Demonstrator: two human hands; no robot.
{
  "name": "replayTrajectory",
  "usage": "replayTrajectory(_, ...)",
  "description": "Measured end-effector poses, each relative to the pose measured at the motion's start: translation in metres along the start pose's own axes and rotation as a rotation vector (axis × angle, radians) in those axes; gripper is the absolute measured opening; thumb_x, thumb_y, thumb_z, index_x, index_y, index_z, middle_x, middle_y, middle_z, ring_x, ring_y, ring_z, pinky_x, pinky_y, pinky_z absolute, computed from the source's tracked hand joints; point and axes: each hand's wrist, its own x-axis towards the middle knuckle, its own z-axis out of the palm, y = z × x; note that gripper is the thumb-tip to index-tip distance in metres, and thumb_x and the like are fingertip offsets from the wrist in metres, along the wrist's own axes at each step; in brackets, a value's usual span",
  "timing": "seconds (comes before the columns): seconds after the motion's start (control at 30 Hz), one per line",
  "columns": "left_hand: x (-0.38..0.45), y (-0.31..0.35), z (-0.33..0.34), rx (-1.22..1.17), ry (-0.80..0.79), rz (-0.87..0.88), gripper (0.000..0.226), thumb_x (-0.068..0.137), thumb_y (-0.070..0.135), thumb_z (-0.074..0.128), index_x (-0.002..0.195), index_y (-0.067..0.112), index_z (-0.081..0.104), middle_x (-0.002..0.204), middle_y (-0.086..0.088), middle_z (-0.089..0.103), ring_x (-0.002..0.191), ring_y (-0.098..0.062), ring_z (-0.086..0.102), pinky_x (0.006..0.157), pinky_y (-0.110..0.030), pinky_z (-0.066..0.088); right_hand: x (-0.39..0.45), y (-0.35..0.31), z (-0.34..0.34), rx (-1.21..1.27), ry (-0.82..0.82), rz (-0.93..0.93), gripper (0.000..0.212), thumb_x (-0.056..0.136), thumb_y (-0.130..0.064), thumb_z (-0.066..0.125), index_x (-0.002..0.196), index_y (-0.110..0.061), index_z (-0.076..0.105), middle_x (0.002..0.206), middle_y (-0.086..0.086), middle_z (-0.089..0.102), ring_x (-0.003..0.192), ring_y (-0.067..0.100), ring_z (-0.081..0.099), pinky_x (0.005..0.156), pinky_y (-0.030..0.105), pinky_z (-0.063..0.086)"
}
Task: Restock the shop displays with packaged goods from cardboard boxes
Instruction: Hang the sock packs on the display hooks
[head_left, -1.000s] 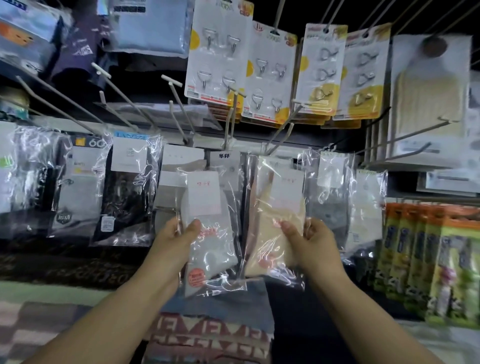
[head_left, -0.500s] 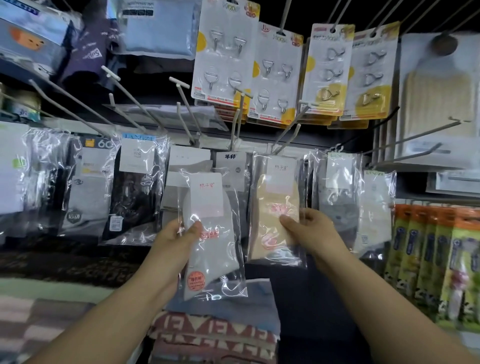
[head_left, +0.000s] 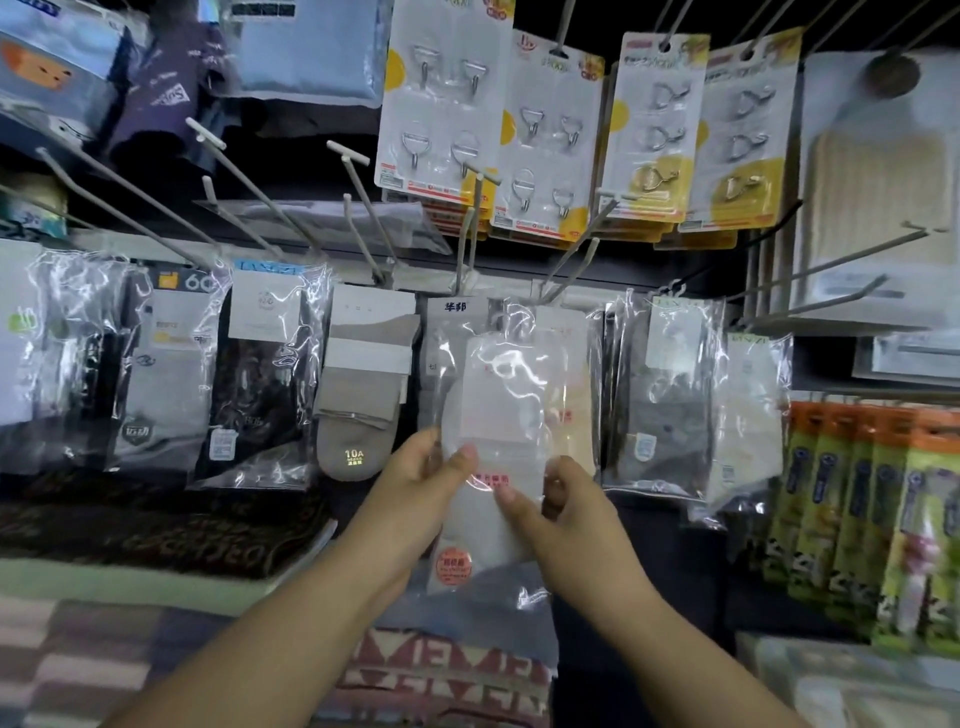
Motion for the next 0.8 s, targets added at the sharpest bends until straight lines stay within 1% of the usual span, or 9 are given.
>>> replayTrajectory(0.1, 0.001, 0.0, 0.001, 0.134, -0.045, 0.012, 0.01, 0.094, 0.012, 0.055, 0.097, 0.017, 0.063, 0.086, 0.001, 0.073, 0.074, -0.011, 0.068, 0.062, -0.023, 0.052, -0.001, 0.008, -0.01, 0.074, 0.045, 0.067, 0.023, 0.083, -0.04, 0.07, 0.085, -0.023, 0.054, 0.069, -0.001, 0.068, 0.064, 0.015, 0.066, 0.061, 0.038, 0.055)
replayTrajectory(0.17, 0.004, 0.0, -0.002, 0.206, -0.008, 0.018, 0.011, 0.094, 0.009, 0.054, 0.096, 0.017, 0.061, 0.087, 0.0, 0.071, 0.069, -0.013, 0.066, 0.059, -0.023, 0.05, 0.001, 0.014, -0.023, 0.1, 0.126, 0.086, 0.019, 0.086, -0.033, 0.067, 0.083, -0.021, 0.053, 0.062, -0.006, 0.063, 0.056, 0.006, 0.06, 0.052, 0.027, 0.049)
replayTrajectory(0.33, 0.01, 0.0, -0.02, 0.254, 0.092, 0.013, 0.012, 0.095, 0.006, 0.05, 0.093, 0.014, 0.058, 0.085, -0.006, 0.068, 0.054, -0.01, 0.062, 0.058, -0.027, 0.045, 0.022, 0.003, -0.053, 0.081, 0.2, 0.069, 0.017, 0.09, -0.03, 0.063, 0.084, -0.02, 0.05, 0.073, -0.001, 0.06, 0.053, -0.001, 0.058, 0.046, 0.016, 0.043)
replayTrajectory(0.43, 0.013, -0.001, -0.026, 0.283, 0.123, -0.007, 0.014, 0.096, 0.007, 0.05, 0.089, 0.014, 0.06, 0.081, -0.006, 0.067, 0.05, -0.01, 0.06, 0.055, -0.025, 0.044, 0.042, -0.012, -0.058, 0.076, 0.15, 0.05, 0.015, 0.09, -0.028, 0.064, 0.084, -0.025, 0.05, 0.087, -0.004, 0.065, 0.073, 0.005, 0.065, 0.054, 0.015, 0.05)
replayTrajectory(0.5, 0.012, -0.001, -0.028, 0.288, 0.126, -0.023, 0.013, 0.095, 0.008, 0.051, 0.089, 0.013, 0.061, 0.079, -0.006, 0.068, 0.051, -0.011, 0.059, 0.054, -0.025, 0.044, 0.052, -0.019, -0.055, 0.13, 0.101, 0.077, 0.011, 0.089, -0.026, 0.065, 0.088, -0.02, 0.055, 0.095, 0.0, 0.07, 0.078, 0.01, 0.069, 0.068, 0.029, 0.059)
replayTrajectory(0.57, 0.009, -0.001, -0.03, 0.275, 0.127, -0.033, 0.011, 0.095, 0.007, 0.052, 0.09, 0.011, 0.061, 0.078, -0.007, 0.068, 0.05, -0.011, 0.058, 0.053, -0.025, 0.044, 0.057, -0.018, -0.049, 0.129, 0.065, 0.114, 0.033, 0.085, -0.035, 0.069, 0.105, -0.011, 0.059, 0.103, 0.01, 0.07, 0.087, 0.025, 0.071, 0.078, 0.049, 0.058)
replayTrajectory(0.63, 0.006, -0.001, -0.032, 0.269, 0.132, -0.04, 0.01, 0.095, 0.007, 0.053, 0.091, 0.011, 0.062, 0.079, -0.007, 0.068, 0.05, -0.011, 0.058, 0.052, -0.024, 0.044, 0.058, -0.011, -0.046, 0.109, 0.038, 0.126, 0.062, 0.072, -0.053, 0.073, 0.116, -0.01, 0.058, 0.108, 0.012, 0.069, 0.092, 0.029, 0.07, 0.079, 0.052, 0.057)
replayTrajectory(0.73, 0.004, -0.003, -0.035, 0.272, 0.148, -0.045, 0.012, 0.095, 0.006, 0.052, 0.09, 0.011, 0.062, 0.078, -0.007, 0.069, 0.05, -0.012, 0.058, 0.051, -0.024, 0.044, 0.06, -0.001, -0.049, 0.158, 0.001, 0.139, 0.03, 0.086, -0.033, 0.069, 0.107, -0.012, 0.062, 0.1, 0.008, 0.073, 0.09, 0.026, 0.071, 0.084, 0.052, 0.056)
replayTrajectory(0.8, 0.003, -0.004, -0.036, 0.277, 0.151, -0.042, 0.013, 0.095, 0.005, 0.052, 0.088, 0.011, 0.062, 0.075, -0.006, 0.068, 0.048, -0.011, 0.058, 0.049, -0.023, 0.043, 0.059, 0.006, -0.05, 0.172, -0.001, 0.175, 0.029, 0.088, -0.027, 0.067, 0.11, -0.01, 0.061, 0.104, 0.008, 0.072, 0.095, 0.025, 0.07, 0.089, 0.05, 0.054)
